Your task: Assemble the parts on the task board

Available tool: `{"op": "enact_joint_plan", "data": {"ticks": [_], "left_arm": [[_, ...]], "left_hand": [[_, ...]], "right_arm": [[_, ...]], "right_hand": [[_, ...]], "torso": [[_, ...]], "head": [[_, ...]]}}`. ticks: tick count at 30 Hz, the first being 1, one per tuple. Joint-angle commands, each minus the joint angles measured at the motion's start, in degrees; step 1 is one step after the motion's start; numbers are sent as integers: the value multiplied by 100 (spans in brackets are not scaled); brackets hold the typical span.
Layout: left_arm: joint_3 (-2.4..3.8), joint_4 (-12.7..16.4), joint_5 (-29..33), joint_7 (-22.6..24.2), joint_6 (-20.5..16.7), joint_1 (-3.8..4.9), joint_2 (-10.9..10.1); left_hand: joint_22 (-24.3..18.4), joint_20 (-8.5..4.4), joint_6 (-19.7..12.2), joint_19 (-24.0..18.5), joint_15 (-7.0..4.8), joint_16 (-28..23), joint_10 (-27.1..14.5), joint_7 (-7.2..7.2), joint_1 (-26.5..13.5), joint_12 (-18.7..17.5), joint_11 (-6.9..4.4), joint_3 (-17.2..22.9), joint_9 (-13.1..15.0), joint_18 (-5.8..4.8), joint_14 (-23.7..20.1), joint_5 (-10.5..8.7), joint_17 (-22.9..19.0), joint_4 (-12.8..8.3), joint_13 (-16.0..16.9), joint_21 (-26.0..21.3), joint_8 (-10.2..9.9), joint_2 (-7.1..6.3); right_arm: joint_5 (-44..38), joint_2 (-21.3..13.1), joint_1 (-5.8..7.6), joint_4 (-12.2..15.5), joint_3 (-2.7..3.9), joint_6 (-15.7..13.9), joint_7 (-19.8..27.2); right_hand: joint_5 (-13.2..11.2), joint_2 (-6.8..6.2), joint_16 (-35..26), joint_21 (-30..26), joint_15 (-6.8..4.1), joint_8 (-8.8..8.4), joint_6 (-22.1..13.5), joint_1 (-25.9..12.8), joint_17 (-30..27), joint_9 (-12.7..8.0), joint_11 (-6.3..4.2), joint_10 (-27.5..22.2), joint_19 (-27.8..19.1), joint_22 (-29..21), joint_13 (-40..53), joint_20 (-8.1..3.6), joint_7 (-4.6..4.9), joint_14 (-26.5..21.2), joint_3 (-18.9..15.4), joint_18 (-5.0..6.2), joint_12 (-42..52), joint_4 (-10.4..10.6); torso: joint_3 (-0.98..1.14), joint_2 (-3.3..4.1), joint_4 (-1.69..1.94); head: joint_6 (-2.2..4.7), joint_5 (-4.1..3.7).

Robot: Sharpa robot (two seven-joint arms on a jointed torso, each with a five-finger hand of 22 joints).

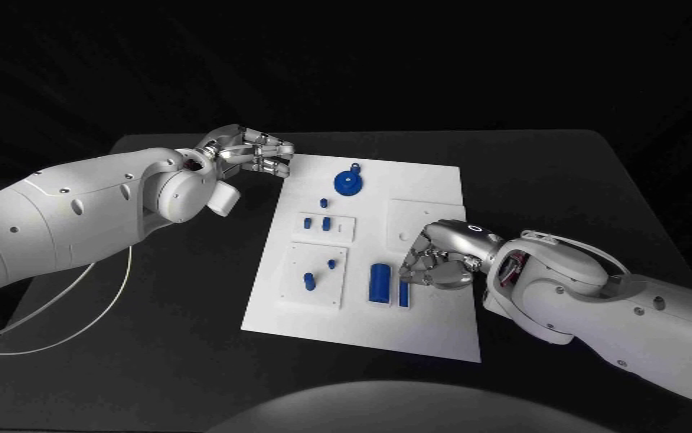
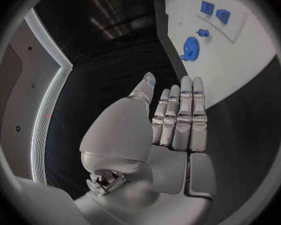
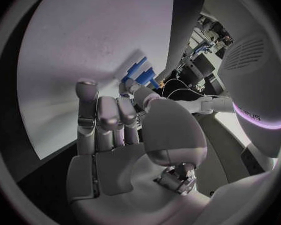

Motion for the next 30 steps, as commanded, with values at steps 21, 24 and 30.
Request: {"op": "enact_joint_plan", "data": {"ticks": [21,24,30], "left_arm": [[2,1,-5,31,47,-8,15],[2,-2,-5,38,39,-8,19],[2,-9,31,95,-35,-8,28]], "left_hand": [[-9,4,-39,14,-6,-29,-16,-18,15,26,3,2,-2,-26,-41,-4,6,18,9,36,-13,33],[-9,4,-39,14,-6,-29,-16,-18,15,26,3,2,-2,-26,-41,-4,6,18,9,36,-13,33],[-17,2,-34,18,-10,-27,-5,-21,15,28,-1,4,0,-25,-33,0,8,23,9,42,-9,43]], "right_arm": [[57,49,-56,-166,-13,-279,317],[396,38,-56,-202,41,-422,455],[1012,-2,-48,-334,282,-698,799]], "right_hand": [[-114,-121,-197,-254,-32,13,-76,97,-85,-16,-16,-66,258,-48,-97,-44,0,-10,1,-15,-282,325],[298,-238,-268,-406,-18,19,-328,-73,-137,-30,7,-82,257,-124,-129,-26,17,-13,-384,16,-311,532],[664,-287,-265,-446,-21,12,-741,-77,-113,-38,59,-129,275,-210,-151,-28,117,-16,-1519,86,-307,1024]], "torso": [[-1,-1,-2],[0,-4,-4],[-12,-28,0]], "head": [[3,-1],[4,1],[65,-29]]}}
